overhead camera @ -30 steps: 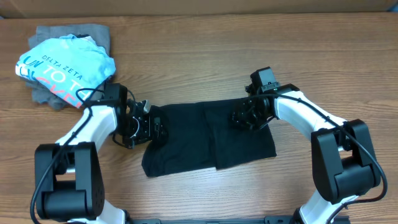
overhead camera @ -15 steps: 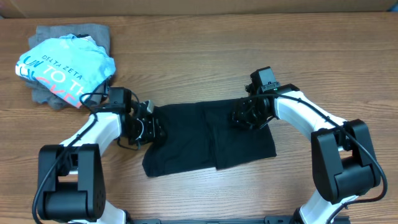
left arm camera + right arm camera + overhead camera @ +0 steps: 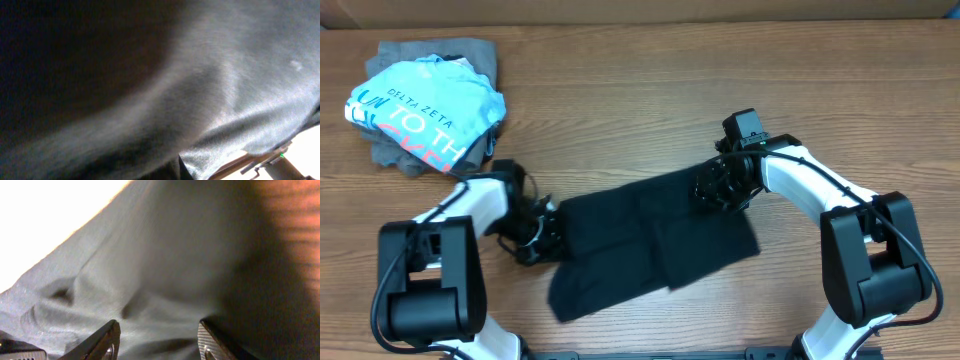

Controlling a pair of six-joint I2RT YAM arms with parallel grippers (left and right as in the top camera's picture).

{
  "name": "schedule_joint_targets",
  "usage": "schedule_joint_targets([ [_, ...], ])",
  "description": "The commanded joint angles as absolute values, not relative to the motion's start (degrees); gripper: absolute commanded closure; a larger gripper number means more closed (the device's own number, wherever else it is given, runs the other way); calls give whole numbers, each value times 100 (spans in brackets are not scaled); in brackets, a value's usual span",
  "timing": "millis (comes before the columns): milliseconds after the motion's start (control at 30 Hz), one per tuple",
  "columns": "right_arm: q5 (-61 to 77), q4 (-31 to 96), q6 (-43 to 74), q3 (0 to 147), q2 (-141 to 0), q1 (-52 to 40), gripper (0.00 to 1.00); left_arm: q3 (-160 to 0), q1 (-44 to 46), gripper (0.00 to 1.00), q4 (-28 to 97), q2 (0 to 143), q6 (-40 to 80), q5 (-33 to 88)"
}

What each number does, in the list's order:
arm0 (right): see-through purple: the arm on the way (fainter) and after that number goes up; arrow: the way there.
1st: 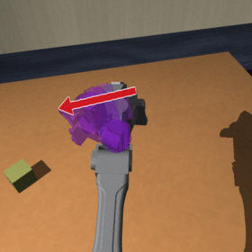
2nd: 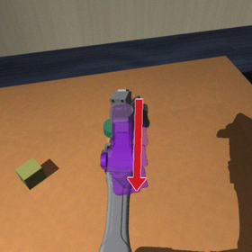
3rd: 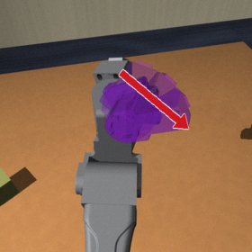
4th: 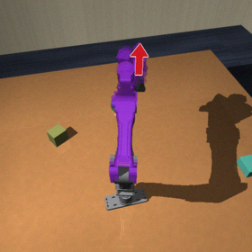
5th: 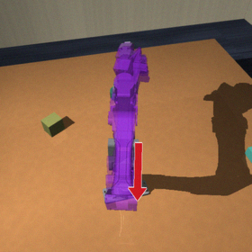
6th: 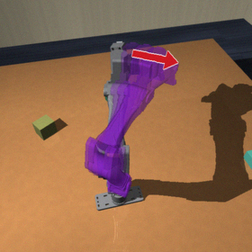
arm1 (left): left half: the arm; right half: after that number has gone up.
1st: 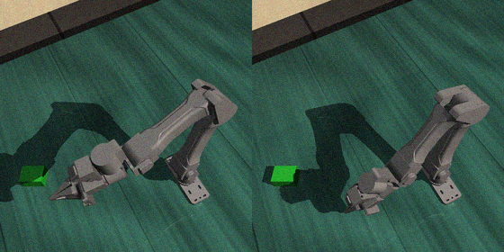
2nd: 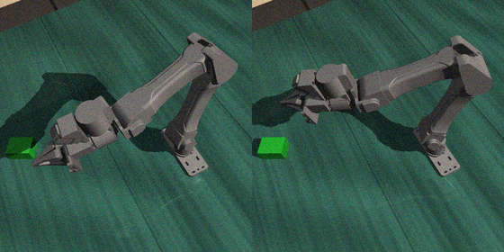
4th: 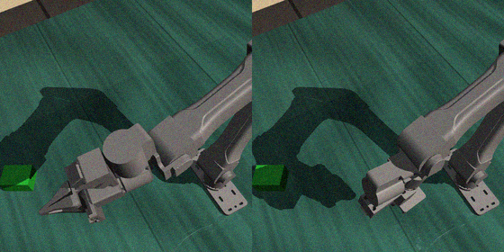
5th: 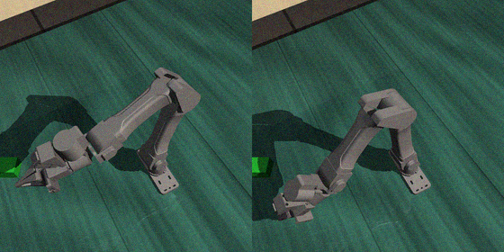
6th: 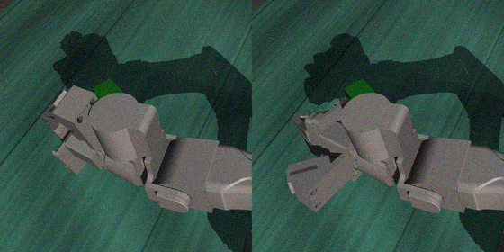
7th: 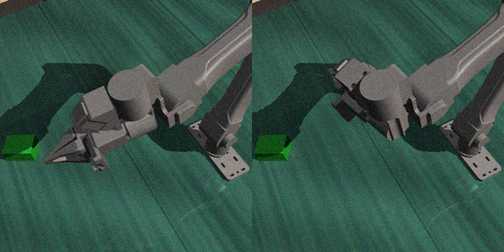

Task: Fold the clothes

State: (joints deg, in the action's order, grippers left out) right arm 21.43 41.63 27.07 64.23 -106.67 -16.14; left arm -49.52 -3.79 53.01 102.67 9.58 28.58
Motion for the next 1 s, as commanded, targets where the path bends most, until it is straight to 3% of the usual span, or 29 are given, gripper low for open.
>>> schedule_joint_targets([
  [0,2060,4344,2722,6735,-10650,-1588,46,-5391,-851,96,5861,10219,1072,1181],
  [400,2060,4595,2698,7166,-10466,-1588,46,-7601,-521,96,7664,9314,1253,1055],
  [967,2060,4663,2703,7166,-10466,-548,45,-7837,2558,96,7122,9249,3304,773],
])
